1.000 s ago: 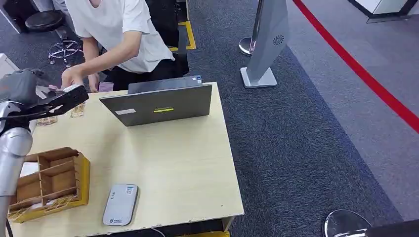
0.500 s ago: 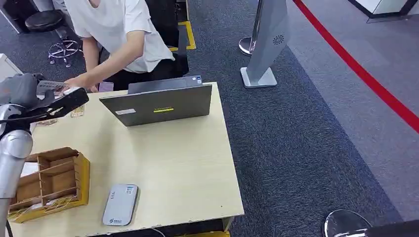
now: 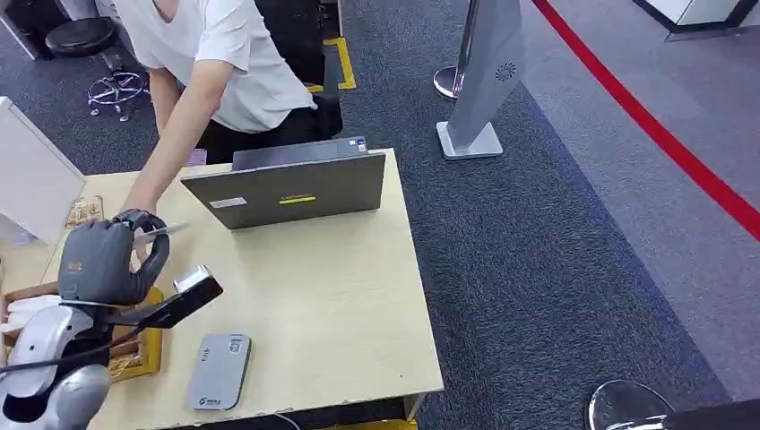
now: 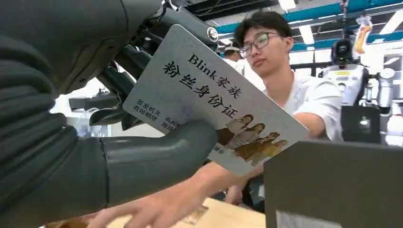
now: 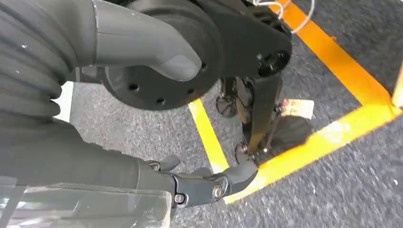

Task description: Pass the card to the sensor for recognition and then transmit it.

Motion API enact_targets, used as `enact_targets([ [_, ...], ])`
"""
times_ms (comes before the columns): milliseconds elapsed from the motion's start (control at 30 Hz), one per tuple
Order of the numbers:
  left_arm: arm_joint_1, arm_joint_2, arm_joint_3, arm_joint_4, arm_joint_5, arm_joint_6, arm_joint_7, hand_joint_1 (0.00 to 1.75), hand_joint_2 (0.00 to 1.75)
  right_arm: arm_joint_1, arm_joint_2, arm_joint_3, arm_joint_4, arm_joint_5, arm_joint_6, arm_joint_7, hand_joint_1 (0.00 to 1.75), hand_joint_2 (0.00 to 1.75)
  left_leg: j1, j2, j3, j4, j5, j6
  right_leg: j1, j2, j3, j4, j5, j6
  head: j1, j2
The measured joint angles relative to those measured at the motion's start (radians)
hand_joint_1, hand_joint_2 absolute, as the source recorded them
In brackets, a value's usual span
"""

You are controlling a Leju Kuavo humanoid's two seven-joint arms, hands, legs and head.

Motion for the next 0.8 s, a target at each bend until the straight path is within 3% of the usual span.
enact_targets([
  [267, 0.167, -0.008, -0.001, -0.039, 0.01, 0.01, -0.014, 1.75, 1.75, 0.003, 0.007, -0.026, -0.031, 0.029, 0.009, 0.0, 0.0, 1.75, 0.0, 0.0, 0.0, 0.0, 0.0, 0.0, 0.0, 0.0, 0.0, 0.0, 0.0, 0.0, 0.0, 0.0],
  [533, 0.247, -0.014, -0.001, -0.037, 0.02, 0.006, -0.013, 1.75, 1.75, 0.004, 0.009, -0.039, -0.044, 0.048, 0.016, 0.0, 0.0, 1.75, 0.0, -0.001, 0.0, 0.0, 0.0, 0.0, 0.0, -0.001, 0.0, 0.0, 0.0, 0.0, 0.0, 0.0],
  [800, 0.311, 0.002, 0.003, 0.026, 0.068, -0.065, 0.042, 1.75, 1.75, 0.005, 0.009, -0.044, -0.048, 0.09, 0.021, -0.004, 0.0, 1.75, 0.0, -0.002, 0.0, 0.0, 0.0, 0.0, 0.0, -0.002, 0.0, 0.0, 0.0, 0.0, 0.0, 0.0],
])
